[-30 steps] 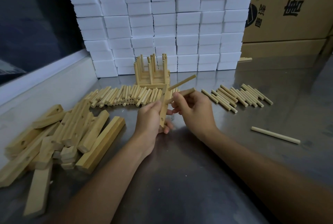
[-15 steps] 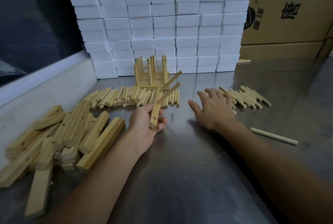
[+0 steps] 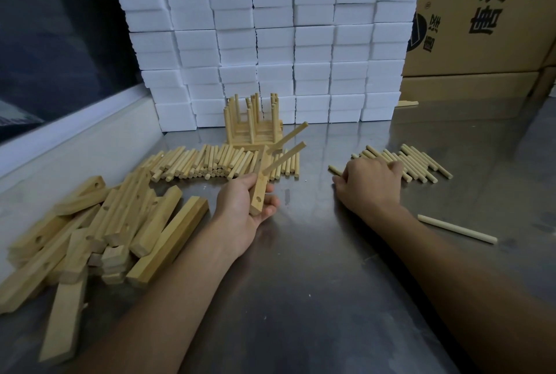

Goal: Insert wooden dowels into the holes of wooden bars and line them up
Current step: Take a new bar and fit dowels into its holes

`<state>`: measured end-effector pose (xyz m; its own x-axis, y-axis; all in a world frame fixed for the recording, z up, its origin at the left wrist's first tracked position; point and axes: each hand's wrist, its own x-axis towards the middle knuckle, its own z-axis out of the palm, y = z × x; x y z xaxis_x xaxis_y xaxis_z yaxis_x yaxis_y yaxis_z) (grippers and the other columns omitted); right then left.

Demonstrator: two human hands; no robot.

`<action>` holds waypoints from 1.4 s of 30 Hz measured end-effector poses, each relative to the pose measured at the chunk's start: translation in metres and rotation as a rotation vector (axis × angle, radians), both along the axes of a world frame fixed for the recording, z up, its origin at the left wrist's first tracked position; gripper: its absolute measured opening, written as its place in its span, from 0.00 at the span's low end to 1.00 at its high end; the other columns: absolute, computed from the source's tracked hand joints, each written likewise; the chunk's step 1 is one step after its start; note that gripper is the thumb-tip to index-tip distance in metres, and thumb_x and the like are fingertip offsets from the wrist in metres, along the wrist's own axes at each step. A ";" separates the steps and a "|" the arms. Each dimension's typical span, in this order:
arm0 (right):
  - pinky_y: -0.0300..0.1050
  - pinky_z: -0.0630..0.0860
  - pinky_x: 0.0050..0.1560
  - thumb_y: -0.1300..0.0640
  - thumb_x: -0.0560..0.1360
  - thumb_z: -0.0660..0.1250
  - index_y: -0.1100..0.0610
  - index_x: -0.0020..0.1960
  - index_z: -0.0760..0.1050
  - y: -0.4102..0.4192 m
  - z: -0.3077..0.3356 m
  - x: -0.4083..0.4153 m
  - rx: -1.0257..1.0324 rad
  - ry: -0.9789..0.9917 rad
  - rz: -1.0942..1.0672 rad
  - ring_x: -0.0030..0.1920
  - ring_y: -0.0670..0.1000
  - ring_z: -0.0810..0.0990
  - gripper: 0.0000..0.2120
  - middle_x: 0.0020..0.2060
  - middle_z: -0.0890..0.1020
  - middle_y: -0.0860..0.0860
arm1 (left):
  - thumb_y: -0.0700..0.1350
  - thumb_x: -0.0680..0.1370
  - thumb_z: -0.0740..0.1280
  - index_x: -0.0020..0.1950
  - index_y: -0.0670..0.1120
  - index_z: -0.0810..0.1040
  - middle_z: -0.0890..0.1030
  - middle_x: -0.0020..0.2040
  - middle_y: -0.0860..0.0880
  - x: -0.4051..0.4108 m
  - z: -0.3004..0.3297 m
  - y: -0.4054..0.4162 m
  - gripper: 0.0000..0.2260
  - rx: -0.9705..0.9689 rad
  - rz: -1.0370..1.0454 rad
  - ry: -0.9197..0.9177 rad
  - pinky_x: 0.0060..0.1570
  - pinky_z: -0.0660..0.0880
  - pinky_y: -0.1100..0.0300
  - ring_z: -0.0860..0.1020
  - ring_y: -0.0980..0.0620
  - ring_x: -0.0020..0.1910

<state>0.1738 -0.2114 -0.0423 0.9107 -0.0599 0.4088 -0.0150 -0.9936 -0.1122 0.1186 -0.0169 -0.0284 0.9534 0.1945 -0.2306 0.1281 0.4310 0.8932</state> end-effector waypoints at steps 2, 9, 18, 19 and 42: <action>0.52 0.66 0.56 0.48 0.78 0.67 0.54 0.46 0.79 0.000 0.002 0.000 0.057 0.006 0.026 0.44 0.55 0.77 0.10 0.40 0.80 0.51 | 0.42 0.83 0.59 0.49 0.38 0.77 0.78 0.33 0.45 0.000 0.000 0.000 0.11 -0.003 0.005 0.001 0.21 0.69 0.63 0.76 0.51 0.24; 0.48 0.73 0.51 0.60 0.78 0.66 0.60 0.59 0.76 0.007 0.002 -0.003 0.132 0.119 0.228 0.54 0.58 0.76 0.10 0.56 0.77 0.58 | 0.43 0.83 0.58 0.46 0.39 0.75 0.76 0.34 0.45 -0.002 0.002 -0.002 0.12 0.000 0.024 0.004 0.20 0.65 0.63 0.73 0.52 0.24; 0.44 0.67 0.41 0.61 0.82 0.58 0.57 0.61 0.71 0.022 0.002 -0.012 0.439 0.035 0.390 0.45 0.52 0.72 0.09 0.44 0.74 0.50 | 0.42 0.83 0.57 0.48 0.40 0.74 0.74 0.35 0.47 -0.001 0.003 -0.002 0.09 -0.085 0.017 -0.033 0.21 0.61 0.63 0.70 0.53 0.24; 0.45 0.68 0.40 0.55 0.83 0.57 0.56 0.58 0.72 0.024 0.002 -0.014 0.468 0.004 0.416 0.44 0.52 0.74 0.08 0.42 0.75 0.50 | 0.42 0.83 0.57 0.47 0.40 0.74 0.74 0.35 0.47 -0.001 0.003 -0.002 0.09 -0.105 0.017 -0.039 0.21 0.61 0.63 0.69 0.53 0.24; 0.43 0.75 0.35 0.50 0.84 0.55 0.51 0.51 0.73 0.048 0.011 -0.033 1.027 -0.155 0.614 0.31 0.43 0.76 0.10 0.31 0.77 0.48 | 0.46 0.83 0.54 0.45 0.42 0.73 0.68 0.29 0.48 0.004 -0.005 0.004 0.13 -0.311 -0.107 -0.056 0.26 0.61 0.61 0.63 0.54 0.25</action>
<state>0.1412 -0.1635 -0.0317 0.8468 0.0047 0.5319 0.5122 -0.2770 -0.8130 0.1228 -0.0131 -0.0332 0.9776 0.0214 -0.2095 0.1413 0.6711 0.7278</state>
